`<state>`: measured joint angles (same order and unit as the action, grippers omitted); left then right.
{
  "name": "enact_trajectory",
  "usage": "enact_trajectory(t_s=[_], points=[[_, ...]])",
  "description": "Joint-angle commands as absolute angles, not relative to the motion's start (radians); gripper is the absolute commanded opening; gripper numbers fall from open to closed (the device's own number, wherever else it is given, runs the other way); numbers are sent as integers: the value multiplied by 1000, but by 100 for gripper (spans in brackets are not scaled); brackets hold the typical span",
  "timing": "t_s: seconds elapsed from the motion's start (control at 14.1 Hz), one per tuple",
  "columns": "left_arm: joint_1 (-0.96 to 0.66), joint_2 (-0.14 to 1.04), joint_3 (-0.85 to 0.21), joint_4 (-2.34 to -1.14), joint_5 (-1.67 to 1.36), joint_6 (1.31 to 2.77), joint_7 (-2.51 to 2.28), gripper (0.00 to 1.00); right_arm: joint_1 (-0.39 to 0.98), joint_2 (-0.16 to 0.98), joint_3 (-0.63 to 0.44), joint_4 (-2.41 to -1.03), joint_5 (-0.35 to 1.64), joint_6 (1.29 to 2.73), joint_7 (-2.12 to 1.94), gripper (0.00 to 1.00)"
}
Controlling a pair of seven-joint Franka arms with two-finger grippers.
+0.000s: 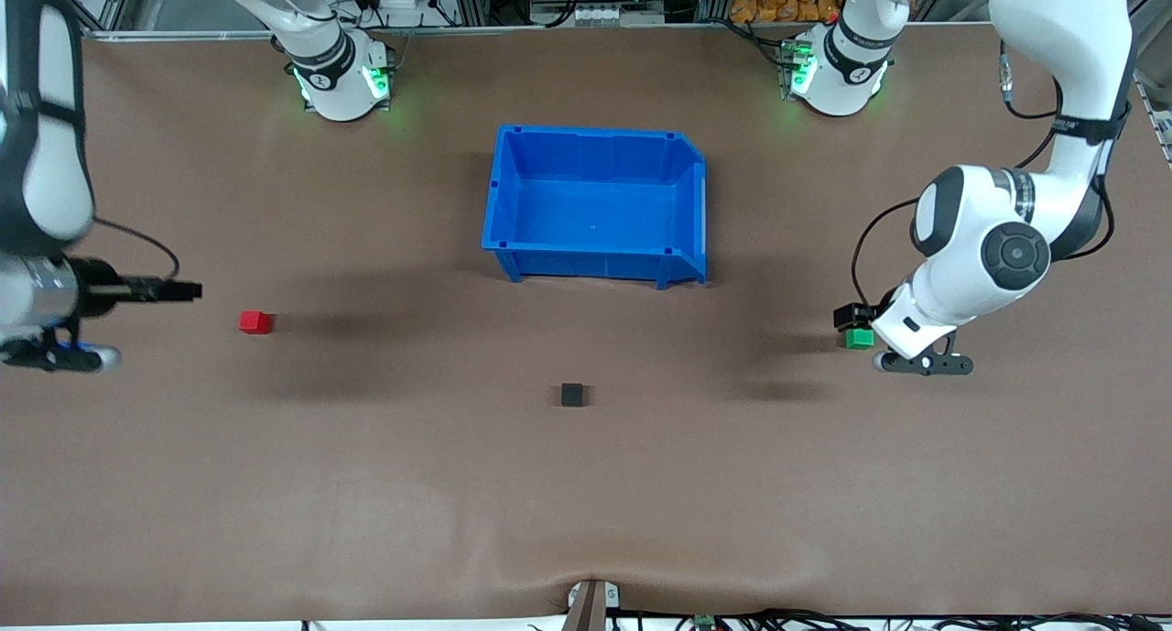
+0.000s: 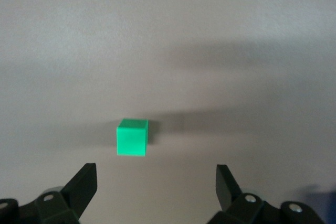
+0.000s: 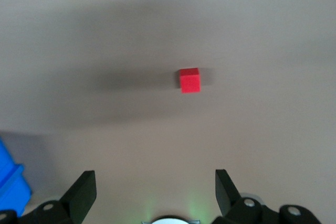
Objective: Attach green and red cubes to black cube
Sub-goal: 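Lower and close the right gripper on the red cube while the left grasps green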
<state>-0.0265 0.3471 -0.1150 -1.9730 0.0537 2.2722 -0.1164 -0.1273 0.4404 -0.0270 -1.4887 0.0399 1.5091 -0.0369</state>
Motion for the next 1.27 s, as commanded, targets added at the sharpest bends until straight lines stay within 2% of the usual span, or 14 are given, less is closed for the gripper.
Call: enact_trajectory(t_s=[0.0,0.28,0.57,0.78,0.85,0.99,1.2], points=[[-2,414,-117,-1924,51,2295,-144,100,-155,561,-12,-1456,60,1541,-46,100],[0,468,-115,-1947,57,2361,-207,100,-152,601,-12,-1520,25,1623,-49,100],[2,498,-115,-1959,145,2362,-187,100,-164,629,-12,-1621,-8,1811,-93,99],[8,520,-118,-1956,219,2362,-180,100,-169,666,-12,-1654,-12,1882,-120,70],[12,525,-118,-1956,219,2364,-176,100,-169,670,-14,-1670,-12,1911,-121,65],[12,532,-120,-1956,219,2365,-176,100,-167,680,-14,-1710,-12,1988,-120,65],[12,532,-120,-1960,219,2364,-176,100,-170,686,-14,-1723,-14,1991,-120,65]])
